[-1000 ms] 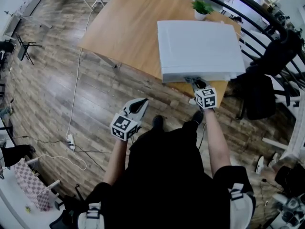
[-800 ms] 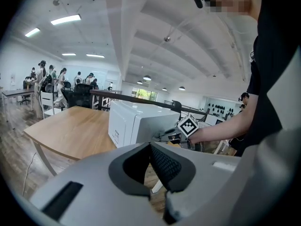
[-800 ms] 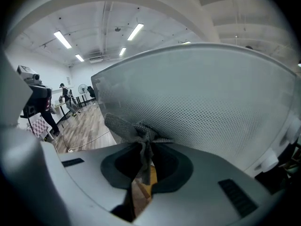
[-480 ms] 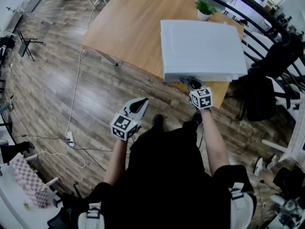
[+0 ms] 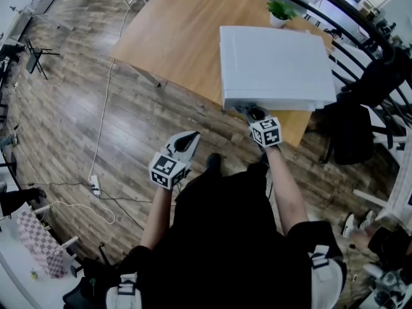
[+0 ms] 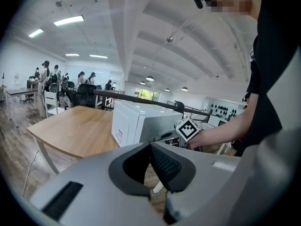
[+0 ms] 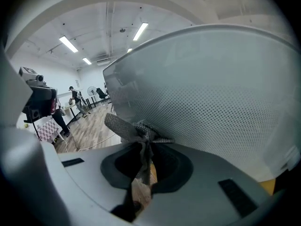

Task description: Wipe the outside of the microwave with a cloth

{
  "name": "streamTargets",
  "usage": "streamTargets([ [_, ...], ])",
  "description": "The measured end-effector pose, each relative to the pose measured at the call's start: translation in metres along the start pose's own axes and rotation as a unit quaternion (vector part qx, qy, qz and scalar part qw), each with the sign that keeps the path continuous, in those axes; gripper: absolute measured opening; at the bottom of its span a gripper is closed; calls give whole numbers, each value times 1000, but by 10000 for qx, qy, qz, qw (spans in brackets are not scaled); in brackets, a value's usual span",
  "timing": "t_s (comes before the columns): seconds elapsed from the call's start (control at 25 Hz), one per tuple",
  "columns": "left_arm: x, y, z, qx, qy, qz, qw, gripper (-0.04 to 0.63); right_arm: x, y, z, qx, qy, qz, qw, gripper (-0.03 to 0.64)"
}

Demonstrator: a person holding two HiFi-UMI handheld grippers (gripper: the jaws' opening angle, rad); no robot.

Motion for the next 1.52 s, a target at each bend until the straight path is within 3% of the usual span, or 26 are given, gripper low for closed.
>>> streamTargets([
  [0.84,-10,-12,-6,43,-117,214,9997,-1,-48,30,12,2,-194,498,9986,41],
  [1.04,-12,-14,-6,64,-119,252,9996,0,-57,40,14,-117,-439,666,9967,41],
  [1.52,-15,-24,-7,97,-207,475,9986,0,-58,61,-3,-379,-193,916,9949,41],
])
Point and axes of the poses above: the fingertips, and each gripper's own axes: y forward along the fingers, x to its right, z out of its top, the point moved 1 cm from there along -y, backward along the fingers, and after that the axes turned 6 degrees about -x, right-handed, at the moved point
